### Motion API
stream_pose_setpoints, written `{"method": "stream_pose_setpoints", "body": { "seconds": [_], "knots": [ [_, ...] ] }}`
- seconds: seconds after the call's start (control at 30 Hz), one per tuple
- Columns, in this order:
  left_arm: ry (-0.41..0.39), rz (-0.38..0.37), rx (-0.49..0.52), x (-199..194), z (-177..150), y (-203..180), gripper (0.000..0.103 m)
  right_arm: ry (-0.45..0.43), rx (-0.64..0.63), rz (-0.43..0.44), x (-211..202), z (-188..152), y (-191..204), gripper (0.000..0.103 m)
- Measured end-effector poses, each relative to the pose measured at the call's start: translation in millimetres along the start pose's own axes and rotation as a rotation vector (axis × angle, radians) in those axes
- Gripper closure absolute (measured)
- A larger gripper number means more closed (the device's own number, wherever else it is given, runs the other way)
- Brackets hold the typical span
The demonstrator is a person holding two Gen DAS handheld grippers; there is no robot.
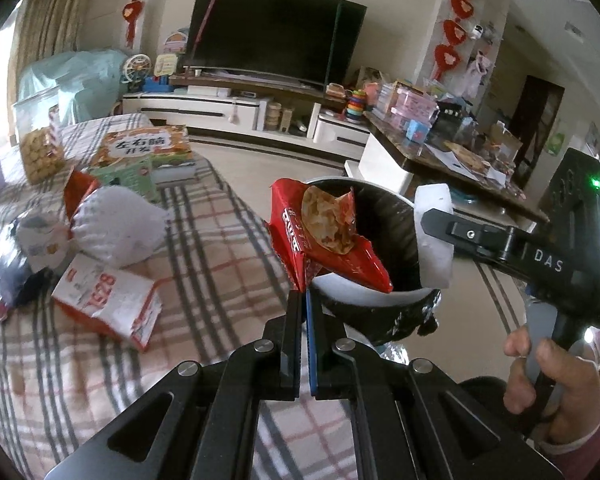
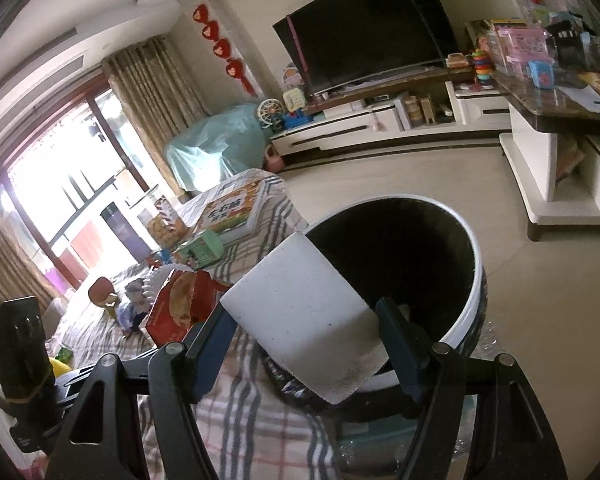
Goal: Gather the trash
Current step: 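Carry the red bag and paper cup over the bin and release both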
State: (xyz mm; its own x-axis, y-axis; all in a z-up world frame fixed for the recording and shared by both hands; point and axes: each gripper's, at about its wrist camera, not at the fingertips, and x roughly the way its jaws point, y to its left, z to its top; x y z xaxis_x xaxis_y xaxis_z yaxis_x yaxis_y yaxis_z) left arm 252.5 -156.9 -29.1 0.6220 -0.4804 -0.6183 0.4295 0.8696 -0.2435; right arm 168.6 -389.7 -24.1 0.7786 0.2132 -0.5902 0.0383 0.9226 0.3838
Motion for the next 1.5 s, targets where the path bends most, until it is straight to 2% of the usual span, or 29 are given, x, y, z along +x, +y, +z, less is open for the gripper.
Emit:
{"method": "stream_pose_setpoints", "body": {
  "seconds": [0.6, 1.03, 1.13, 1.27, 1.3, 1.33, 1.5],
  "knots": [
    [0.037, -0.016, 0.029, 51.9, 24.4, -17.9, 0.103, 0.027, 0.040, -0.021, 21.4, 19.3, -31.2, 0.030],
    [0.045, -0.021, 0.031, 64.7, 29.4, -22.3, 0.102, 0.036, 0.053, -0.024, 27.0, 27.1, -40.1, 0.028],
    [0.054, -0.032, 0.031, 66.9, 31.0, -24.4, 0.102, 0.036, 0.057, -0.027, 27.3, 27.5, -41.4, 0.025],
    [0.063, -0.035, 0.028, 69.0, 33.5, -26.4, 0.090, 0.044, 0.070, -0.040, 31.1, 28.8, -41.7, 0.016],
    [0.059, -0.027, 0.025, 68.0, 33.5, -26.7, 0.081, 0.045, 0.073, -0.044, 31.1, 28.9, -42.4, 0.015],
    [0.052, -0.022, 0.024, 66.8, 34.1, -26.6, 0.076, 0.041, 0.076, -0.047, 30.2, 29.0, -42.8, 0.013],
    [0.039, -0.015, 0.013, 58.2, 28.2, -23.7, 0.076, 0.026, 0.080, -0.049, 23.5, 28.7, -41.5, 0.013]
  ]
}}
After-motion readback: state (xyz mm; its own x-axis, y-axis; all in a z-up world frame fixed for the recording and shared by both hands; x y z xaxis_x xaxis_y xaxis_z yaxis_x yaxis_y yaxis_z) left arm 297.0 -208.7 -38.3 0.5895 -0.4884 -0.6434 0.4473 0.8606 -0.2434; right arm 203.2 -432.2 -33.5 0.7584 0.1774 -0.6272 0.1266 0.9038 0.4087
